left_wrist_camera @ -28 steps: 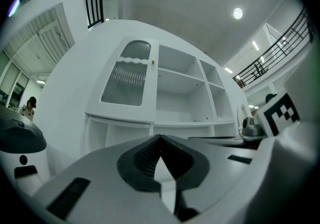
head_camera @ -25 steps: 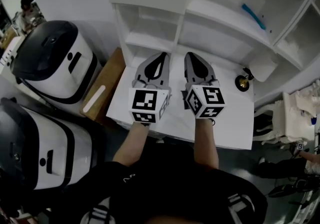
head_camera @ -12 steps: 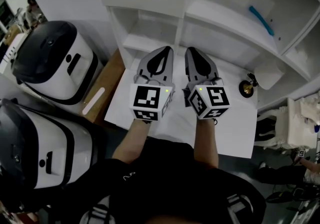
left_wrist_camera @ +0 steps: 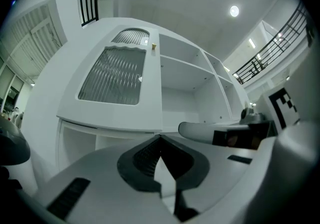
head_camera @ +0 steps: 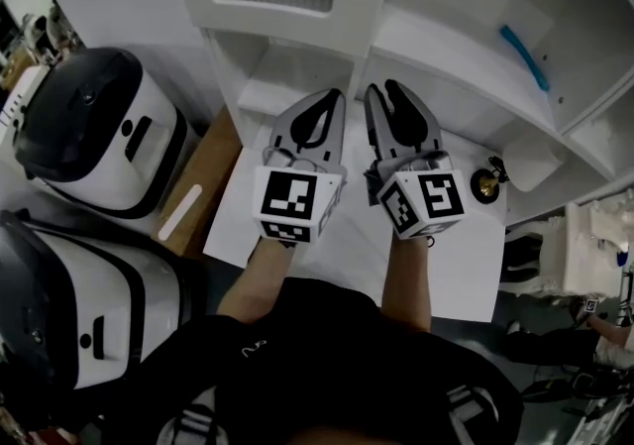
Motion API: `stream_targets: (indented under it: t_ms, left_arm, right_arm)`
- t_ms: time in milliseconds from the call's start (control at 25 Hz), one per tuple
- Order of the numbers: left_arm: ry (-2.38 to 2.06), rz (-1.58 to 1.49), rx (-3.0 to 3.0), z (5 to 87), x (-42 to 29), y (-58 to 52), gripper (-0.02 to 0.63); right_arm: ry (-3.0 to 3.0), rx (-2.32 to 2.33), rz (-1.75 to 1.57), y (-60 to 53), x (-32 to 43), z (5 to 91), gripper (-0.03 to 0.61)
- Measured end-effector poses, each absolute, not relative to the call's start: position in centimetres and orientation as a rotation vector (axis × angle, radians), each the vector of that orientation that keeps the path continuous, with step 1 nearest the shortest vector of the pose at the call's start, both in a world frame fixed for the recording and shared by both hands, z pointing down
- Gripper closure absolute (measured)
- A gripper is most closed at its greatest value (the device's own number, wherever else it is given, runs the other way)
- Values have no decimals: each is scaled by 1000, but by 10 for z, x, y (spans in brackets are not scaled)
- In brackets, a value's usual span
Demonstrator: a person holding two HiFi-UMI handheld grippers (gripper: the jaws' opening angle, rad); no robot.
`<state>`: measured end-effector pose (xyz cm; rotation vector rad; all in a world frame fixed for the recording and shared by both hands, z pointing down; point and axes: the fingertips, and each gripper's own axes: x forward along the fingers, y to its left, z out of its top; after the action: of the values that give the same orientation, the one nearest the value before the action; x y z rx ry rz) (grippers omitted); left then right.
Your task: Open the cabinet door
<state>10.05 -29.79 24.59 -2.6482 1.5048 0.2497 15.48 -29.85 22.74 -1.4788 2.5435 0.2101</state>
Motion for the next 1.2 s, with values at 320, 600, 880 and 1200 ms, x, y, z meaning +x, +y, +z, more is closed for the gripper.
stream_targets:
  t_ms: [320, 600, 880, 1200]
  left_arm:
    - [1480, 258, -2672, 240, 103, -323, 603]
    - [1467, 269, -2674, 233, 107, -334, 603]
    - [1450, 253, -2678, 234, 108, -340, 603]
    - [1474, 250, -2687, 243, 99, -352, 603]
  right_arm:
    - [2548, -1482, 250, -322, 155, 208, 476]
    - [2575, -1461, 238, -337, 145, 202, 476]
    - [2594, -1475, 233, -352, 141, 200, 476]
    - [2586, -1511, 217, -364, 139, 202, 476]
